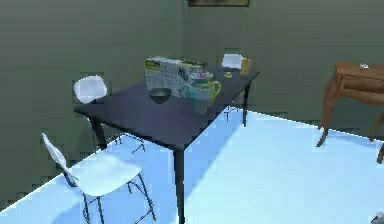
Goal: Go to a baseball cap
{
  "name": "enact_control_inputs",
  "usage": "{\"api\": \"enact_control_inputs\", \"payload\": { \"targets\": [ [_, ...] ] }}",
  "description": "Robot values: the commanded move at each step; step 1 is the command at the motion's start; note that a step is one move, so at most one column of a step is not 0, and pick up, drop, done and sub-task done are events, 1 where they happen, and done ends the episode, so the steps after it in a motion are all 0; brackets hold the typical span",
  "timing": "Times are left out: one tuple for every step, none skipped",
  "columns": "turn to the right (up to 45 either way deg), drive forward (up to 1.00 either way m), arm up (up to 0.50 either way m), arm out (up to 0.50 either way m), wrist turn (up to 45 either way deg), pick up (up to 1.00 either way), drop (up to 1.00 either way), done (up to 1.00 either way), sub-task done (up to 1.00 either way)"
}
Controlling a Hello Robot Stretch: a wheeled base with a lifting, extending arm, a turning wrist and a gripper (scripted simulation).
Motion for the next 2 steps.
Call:
{"api": "enact_control_inputs", "payload": {
  "targets": [
    [45.0, 0.0, 0.0, 0.0, 0.0, 0.0, 0.0, 0.0, 0.0],
    [45.0, 0.0, 0.0, 0.0, 0.0, 0.0, 0.0, 0.0, 0.0]
  ]
}}
